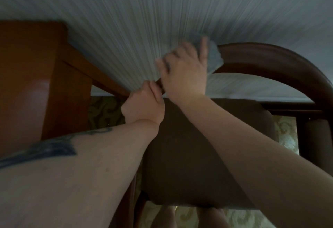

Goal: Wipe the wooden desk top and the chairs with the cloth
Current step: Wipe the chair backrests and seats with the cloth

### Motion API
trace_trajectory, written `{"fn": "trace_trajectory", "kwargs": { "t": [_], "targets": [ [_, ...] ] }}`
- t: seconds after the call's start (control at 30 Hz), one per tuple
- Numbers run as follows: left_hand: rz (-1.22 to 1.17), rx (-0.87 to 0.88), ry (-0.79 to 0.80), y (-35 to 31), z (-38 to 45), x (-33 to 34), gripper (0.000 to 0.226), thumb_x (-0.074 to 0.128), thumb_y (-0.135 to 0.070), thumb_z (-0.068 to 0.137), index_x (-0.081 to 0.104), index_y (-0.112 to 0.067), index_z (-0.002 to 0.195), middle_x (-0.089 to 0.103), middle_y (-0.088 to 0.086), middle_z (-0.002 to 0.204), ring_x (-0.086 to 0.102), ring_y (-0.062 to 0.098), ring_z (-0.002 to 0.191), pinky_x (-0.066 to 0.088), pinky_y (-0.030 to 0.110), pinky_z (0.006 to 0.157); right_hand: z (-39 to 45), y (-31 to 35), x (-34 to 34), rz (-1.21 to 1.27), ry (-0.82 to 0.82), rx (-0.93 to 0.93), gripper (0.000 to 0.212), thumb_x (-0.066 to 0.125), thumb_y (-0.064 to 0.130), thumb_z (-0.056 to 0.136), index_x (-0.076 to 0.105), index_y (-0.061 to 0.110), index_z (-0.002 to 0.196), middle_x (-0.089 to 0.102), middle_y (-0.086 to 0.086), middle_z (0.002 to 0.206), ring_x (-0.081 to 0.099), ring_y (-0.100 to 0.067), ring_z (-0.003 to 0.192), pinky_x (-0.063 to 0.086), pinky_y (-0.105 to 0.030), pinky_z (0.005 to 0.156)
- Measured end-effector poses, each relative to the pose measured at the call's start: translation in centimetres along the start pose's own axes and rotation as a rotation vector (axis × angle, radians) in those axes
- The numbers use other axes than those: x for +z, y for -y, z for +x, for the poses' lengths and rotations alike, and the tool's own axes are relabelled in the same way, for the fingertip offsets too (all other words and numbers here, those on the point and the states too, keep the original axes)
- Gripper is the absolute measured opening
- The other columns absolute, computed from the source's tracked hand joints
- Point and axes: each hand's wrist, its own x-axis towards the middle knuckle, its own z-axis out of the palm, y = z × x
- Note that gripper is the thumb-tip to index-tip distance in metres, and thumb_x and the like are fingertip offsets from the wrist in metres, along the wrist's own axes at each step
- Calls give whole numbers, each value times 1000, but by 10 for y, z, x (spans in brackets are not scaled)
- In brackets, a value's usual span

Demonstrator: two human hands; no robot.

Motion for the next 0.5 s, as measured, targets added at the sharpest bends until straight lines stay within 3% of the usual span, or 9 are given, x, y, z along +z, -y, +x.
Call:
{"fn": "trace_trajectory", "kwargs": {
  "t": [0.07,0.1,0.17,0.23,0.33,0.4,0.5],
  "targets": [
    [26,-13,79,1,-2,-2,26,38,-33,100,52,-14,111,62,7,100,60,26,95,41,34,69,-6,22,0,-33,214,-192,57,22,45,102,72,19,101,67,-2,108,52,-22,115,13,-41,114],
    [30,-35,97,0,-4,-2,27,40,-31,100,52,-11,113,62,9,104,59,26,97,40,34,70,-5,26,-1,-32,273,-253,56,21,43,103,71,19,100,67,-1,105,53,-21,110,19,-38,110],
    [18,-66,57,0,-2,-1,21,40,-30,99,55,-16,95,60,6,85,58,21,78,40,30,62,8,18,-8,-79,307,-295,50,24,42,102,69,19,96,66,0,99,54,-20,101,26,-36,102],
    [-30,-78,-25,-1,1,3,35,30,-34,102,45,-22,73,46,-3,62,45,11,54,33,25,50,20,-14,-10,-147,224,-177,49,27,43,100,68,17,94,64,-3,95,55,-22,98,28,-39,101],
    [-94,-76,-49,0,0,2,45,19,-35,104,34,-24,62,39,-3,55,36,8,48,24,23,45,21,-55,-18,-159,-37,180,51,28,44,99,68,14,96,64,-7,99,53,-27,105,27,-42,104],
    [-93,-71,-56,0,0,3,45,19,-35,103,34,-24,62,39,-3,55,36,10,47,24,23,44,15,-43,-14,-174,-27,240,52,24,44,100,68,16,104,63,-7,109,49,-28,115,21,-44,109],
    [-47,-67,-32,-1,1,4,35,27,-34,102,37,-23,71,39,-3,59,41,14,52,30,25,48,5,-7,-2,-141,165,-107,47,27,41,100,68,20,107,63,-5,110,50,-28,113,22,-44,108]
  ]
}}
